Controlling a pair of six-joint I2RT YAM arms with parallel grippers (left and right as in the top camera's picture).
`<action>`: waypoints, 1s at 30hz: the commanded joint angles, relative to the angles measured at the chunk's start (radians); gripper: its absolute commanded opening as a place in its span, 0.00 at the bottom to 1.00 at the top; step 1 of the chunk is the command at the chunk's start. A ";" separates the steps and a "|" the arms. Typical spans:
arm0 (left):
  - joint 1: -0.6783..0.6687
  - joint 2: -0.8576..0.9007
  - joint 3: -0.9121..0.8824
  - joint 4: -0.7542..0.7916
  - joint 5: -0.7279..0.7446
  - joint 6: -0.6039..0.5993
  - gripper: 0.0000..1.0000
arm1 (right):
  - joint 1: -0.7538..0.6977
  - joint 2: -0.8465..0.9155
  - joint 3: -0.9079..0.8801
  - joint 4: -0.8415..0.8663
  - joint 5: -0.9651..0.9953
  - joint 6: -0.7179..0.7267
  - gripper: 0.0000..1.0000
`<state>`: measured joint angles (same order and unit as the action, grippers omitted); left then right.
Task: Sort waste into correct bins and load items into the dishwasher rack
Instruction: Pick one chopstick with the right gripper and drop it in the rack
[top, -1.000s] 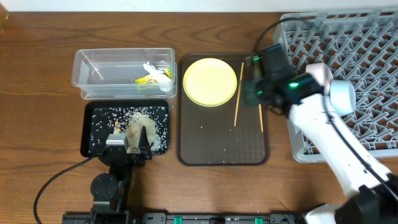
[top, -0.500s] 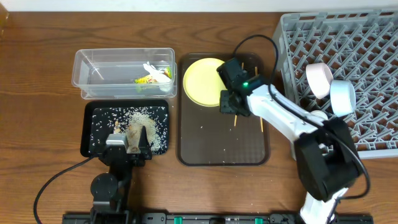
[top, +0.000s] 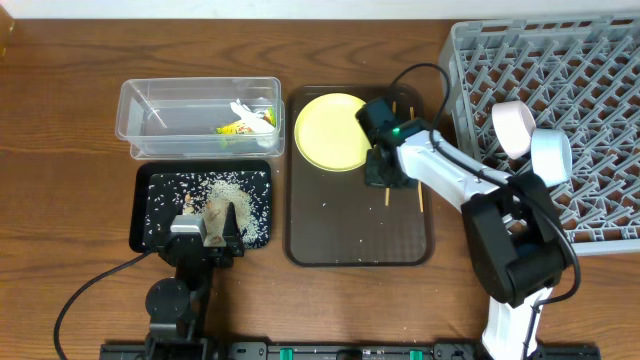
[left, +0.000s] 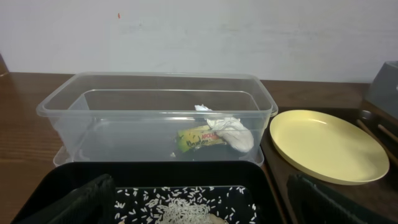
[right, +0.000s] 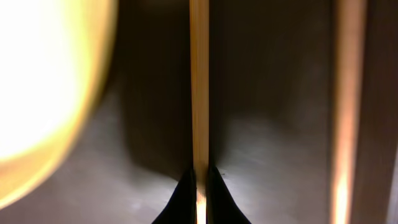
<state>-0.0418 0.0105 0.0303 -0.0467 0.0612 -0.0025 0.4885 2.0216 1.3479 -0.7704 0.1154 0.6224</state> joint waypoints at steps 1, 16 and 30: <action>0.004 -0.006 -0.026 -0.016 0.009 0.006 0.90 | -0.041 -0.082 -0.007 -0.027 0.008 -0.105 0.01; 0.004 -0.006 -0.026 -0.016 0.009 0.006 0.90 | -0.428 -0.436 -0.007 0.049 -0.028 -0.653 0.01; 0.004 -0.006 -0.026 -0.016 0.009 0.006 0.90 | -0.466 -0.285 -0.007 0.121 -0.112 -0.742 0.38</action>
<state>-0.0418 0.0105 0.0303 -0.0467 0.0612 -0.0025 0.0174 1.7607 1.3396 -0.6453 0.0429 -0.0956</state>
